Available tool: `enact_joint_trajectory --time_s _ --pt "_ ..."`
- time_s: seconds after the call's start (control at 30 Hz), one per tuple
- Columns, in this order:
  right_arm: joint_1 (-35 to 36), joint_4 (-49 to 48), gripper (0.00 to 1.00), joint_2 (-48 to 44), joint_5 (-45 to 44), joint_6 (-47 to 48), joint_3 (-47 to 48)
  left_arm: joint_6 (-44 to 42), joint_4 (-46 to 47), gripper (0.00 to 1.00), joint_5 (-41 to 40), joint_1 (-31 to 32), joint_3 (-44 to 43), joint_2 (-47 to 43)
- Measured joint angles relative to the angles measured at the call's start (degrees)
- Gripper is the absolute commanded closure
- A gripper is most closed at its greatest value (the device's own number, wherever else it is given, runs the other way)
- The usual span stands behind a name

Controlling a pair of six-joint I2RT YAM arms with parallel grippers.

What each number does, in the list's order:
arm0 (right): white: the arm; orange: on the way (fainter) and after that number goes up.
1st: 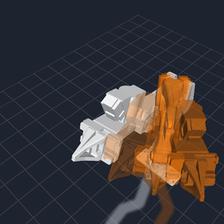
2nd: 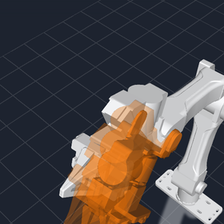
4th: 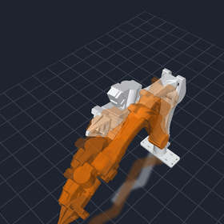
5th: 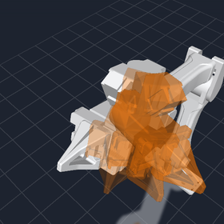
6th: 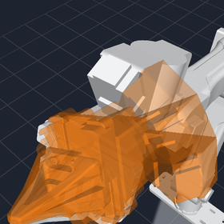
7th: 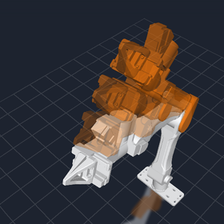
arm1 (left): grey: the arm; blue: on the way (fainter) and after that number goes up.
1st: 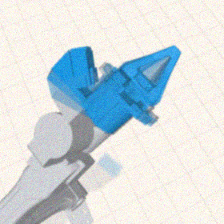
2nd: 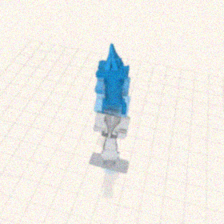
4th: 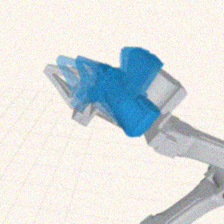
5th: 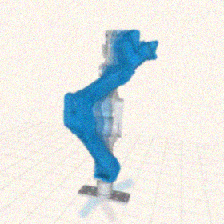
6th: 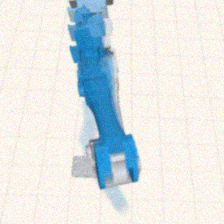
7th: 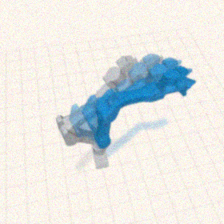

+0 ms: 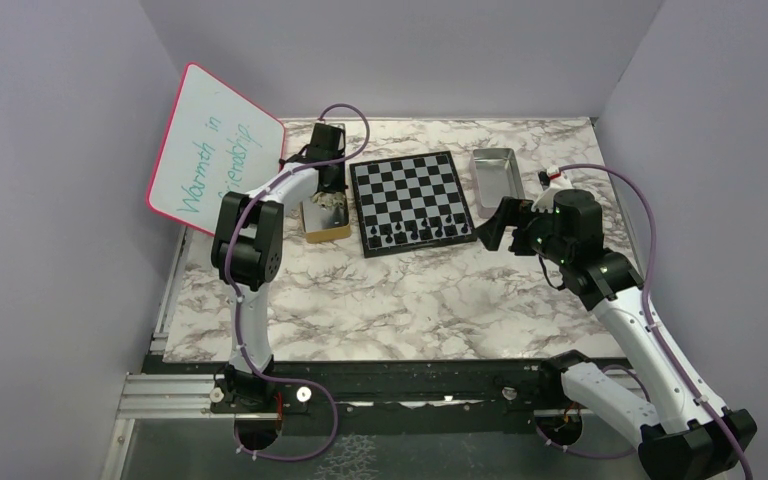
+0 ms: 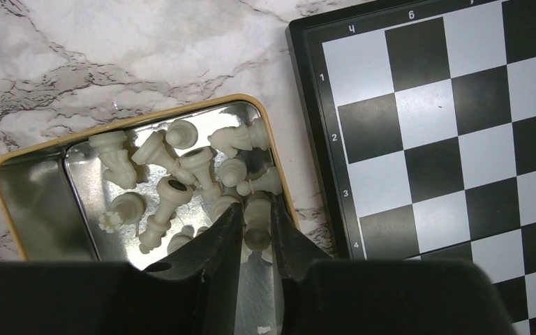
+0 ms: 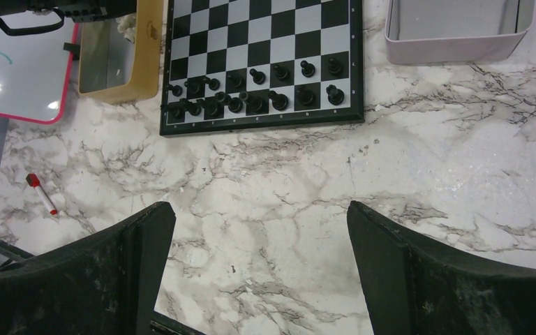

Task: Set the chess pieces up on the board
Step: Pick up the chess piece from the storage box.

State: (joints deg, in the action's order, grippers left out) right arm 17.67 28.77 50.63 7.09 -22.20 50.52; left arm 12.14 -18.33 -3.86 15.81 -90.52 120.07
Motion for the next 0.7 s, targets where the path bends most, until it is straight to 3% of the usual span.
enact_joint_trajectory --time_s 0.2,0.7 --pt "0.0 0.0 0.01 0.0 0.0 0.0 0.0 -0.6 -0.6 0.88 0.0 0.0 -0.1 0.0" --pt "0.0 0.1 0.01 -1.1 0.0 0.0 -0.7 -0.7 -6.2 0.88 -1.6 0.0 -2.7 -3.0"
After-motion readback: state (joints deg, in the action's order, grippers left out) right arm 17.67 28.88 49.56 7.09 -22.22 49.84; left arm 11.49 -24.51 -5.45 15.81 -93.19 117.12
